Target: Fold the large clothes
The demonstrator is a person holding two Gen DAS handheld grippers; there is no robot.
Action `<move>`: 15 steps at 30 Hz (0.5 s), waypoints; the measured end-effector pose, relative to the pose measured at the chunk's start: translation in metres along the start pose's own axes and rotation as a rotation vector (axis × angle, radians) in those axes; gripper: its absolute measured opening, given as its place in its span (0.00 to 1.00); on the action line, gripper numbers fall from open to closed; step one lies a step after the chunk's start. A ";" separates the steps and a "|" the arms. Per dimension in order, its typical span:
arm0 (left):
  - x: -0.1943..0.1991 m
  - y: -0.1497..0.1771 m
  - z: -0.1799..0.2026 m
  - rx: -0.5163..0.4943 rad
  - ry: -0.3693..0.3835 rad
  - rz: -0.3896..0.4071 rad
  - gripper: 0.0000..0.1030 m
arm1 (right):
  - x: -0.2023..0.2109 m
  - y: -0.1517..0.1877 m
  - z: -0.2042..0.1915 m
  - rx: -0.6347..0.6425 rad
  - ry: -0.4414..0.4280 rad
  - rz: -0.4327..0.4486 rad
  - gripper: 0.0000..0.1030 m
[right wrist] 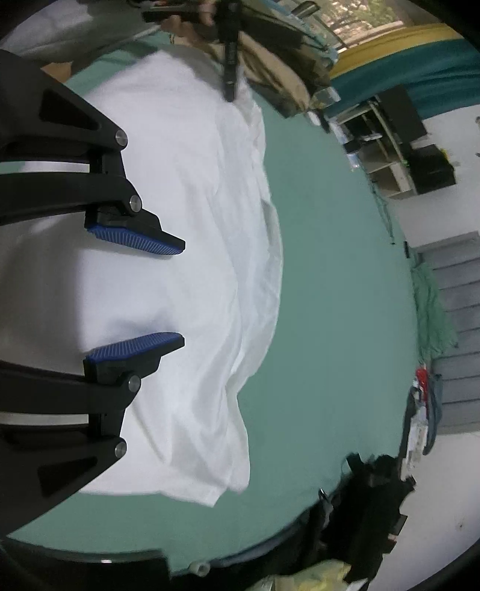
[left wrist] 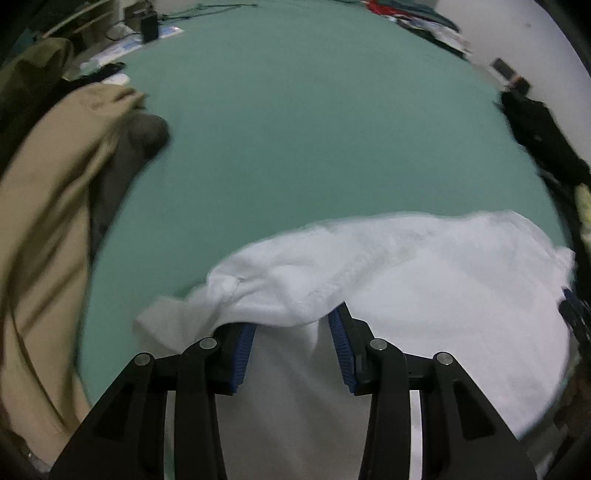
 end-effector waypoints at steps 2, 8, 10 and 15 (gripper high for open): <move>-0.008 -0.011 -0.007 0.025 -0.014 0.006 0.41 | -0.010 -0.001 0.005 -0.011 0.009 -0.016 0.42; -0.022 -0.038 -0.027 0.085 -0.096 0.030 0.41 | -0.029 -0.013 0.025 -0.060 0.053 -0.035 0.42; -0.018 -0.041 -0.030 0.100 -0.117 0.040 0.41 | -0.030 -0.016 0.031 -0.101 0.047 -0.029 0.42; 0.005 -0.034 -0.002 0.054 -0.043 0.068 0.41 | -0.023 -0.018 0.032 -0.116 0.056 -0.007 0.42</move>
Point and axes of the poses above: each gripper's, at about its wrist camera, not at the fingertips, and x roughly against the way its jaws point, z to its right, y to its underside, the point moved 9 cm from there along -x, roughly the way its jaws point, and after that the axes turned 14 degrees about -y, right-handed, at the moved point
